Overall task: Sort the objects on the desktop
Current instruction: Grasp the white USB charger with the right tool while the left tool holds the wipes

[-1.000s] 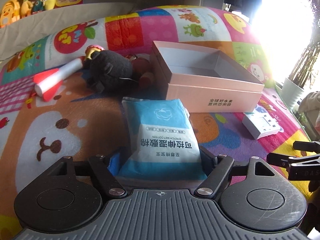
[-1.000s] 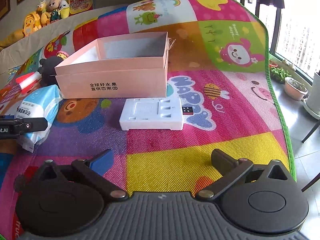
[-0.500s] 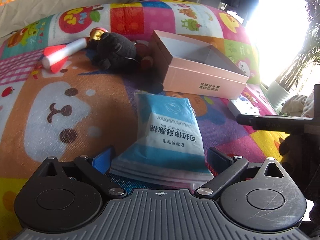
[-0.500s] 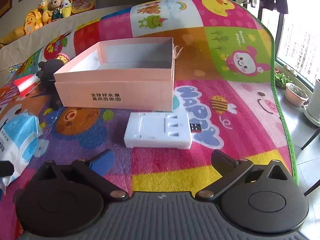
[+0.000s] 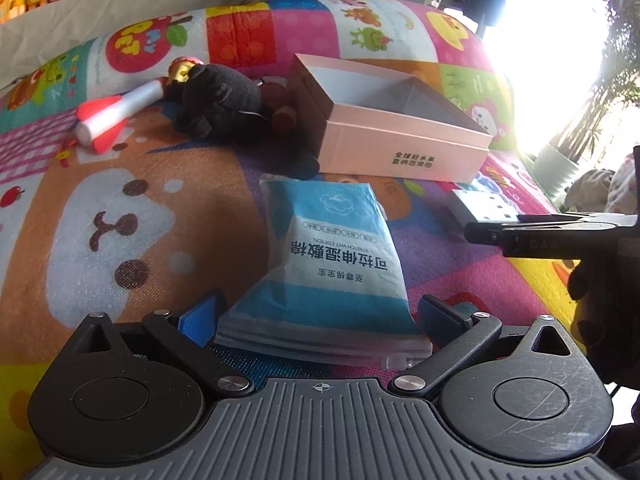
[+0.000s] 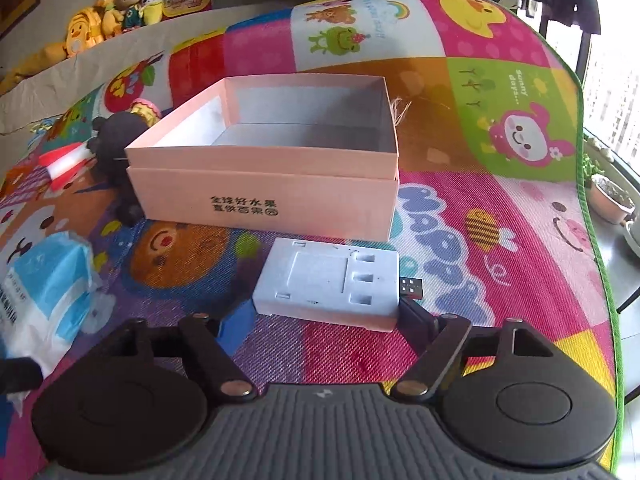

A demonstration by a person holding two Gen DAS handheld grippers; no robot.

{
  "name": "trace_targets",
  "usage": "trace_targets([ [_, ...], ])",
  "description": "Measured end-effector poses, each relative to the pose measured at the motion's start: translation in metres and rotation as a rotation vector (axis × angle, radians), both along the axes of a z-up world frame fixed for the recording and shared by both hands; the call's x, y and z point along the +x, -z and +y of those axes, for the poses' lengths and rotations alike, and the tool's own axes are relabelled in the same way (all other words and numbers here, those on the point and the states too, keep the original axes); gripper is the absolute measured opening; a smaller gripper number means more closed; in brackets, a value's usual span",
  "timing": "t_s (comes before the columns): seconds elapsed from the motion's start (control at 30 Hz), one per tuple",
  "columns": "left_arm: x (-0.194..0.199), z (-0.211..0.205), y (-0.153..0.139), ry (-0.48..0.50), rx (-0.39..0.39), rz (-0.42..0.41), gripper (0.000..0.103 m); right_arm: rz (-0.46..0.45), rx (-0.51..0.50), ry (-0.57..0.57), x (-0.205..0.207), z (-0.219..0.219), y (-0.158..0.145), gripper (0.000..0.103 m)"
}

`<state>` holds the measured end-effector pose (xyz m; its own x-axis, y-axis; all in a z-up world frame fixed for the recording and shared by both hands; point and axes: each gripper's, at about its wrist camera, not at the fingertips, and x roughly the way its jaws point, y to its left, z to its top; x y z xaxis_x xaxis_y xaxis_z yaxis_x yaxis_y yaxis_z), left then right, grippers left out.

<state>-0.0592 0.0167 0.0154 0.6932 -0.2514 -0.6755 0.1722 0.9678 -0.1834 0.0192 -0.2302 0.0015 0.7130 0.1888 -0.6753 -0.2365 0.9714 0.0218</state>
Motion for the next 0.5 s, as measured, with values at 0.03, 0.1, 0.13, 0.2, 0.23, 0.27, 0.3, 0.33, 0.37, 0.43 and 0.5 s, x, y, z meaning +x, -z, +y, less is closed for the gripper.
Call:
trace_targets([
  [0.03,0.0,0.0,-0.001,-0.001,-0.003,0.005,0.103,-0.001,0.001,-0.006,-0.007,-0.001,0.0,0.078],
  [0.1,0.002,0.004,-0.004,-0.02,-0.051,0.018,0.103,-0.007,-0.005,-0.023,-0.023,-0.004,0.0,0.078],
  [0.13,0.003,0.007,-0.006,-0.028,-0.081,0.015,0.103,-0.008,-0.006,-0.031,-0.03,-0.005,0.0,0.078],
  [0.2,0.007,0.006,-0.01,-0.033,-0.097,-0.007,0.103,-0.01,-0.004,-0.058,-0.045,-0.006,0.0,0.078],
  [0.23,0.009,0.002,-0.011,-0.03,-0.081,-0.016,0.103,-0.014,-0.007,-0.07,-0.05,-0.006,0.0,0.078],
  [0.27,0.012,-0.002,-0.011,-0.025,-0.059,-0.025,0.103,-0.022,-0.016,-0.078,-0.056,-0.005,0.0,0.078],
  [0.3,0.014,-0.007,-0.011,-0.018,-0.031,-0.033,0.103,-0.036,-0.031,-0.08,-0.06,-0.005,0.001,0.078],
  [0.33,0.017,-0.013,-0.01,-0.012,0.0,-0.039,0.101,-0.054,-0.047,-0.077,-0.064,-0.004,0.001,0.078],
  [0.37,0.019,-0.017,-0.008,-0.008,0.027,-0.042,0.097,-0.067,-0.06,-0.074,-0.066,-0.003,0.001,0.08],
  [0.43,0.022,-0.024,-0.004,-0.001,0.07,-0.035,0.074,-0.085,-0.077,-0.055,-0.068,-0.002,0.001,0.088],
  [0.5,0.022,-0.025,-0.002,0.004,0.074,-0.039,0.074,-0.088,-0.064,-0.041,-0.066,-0.004,0.0,0.092],
])
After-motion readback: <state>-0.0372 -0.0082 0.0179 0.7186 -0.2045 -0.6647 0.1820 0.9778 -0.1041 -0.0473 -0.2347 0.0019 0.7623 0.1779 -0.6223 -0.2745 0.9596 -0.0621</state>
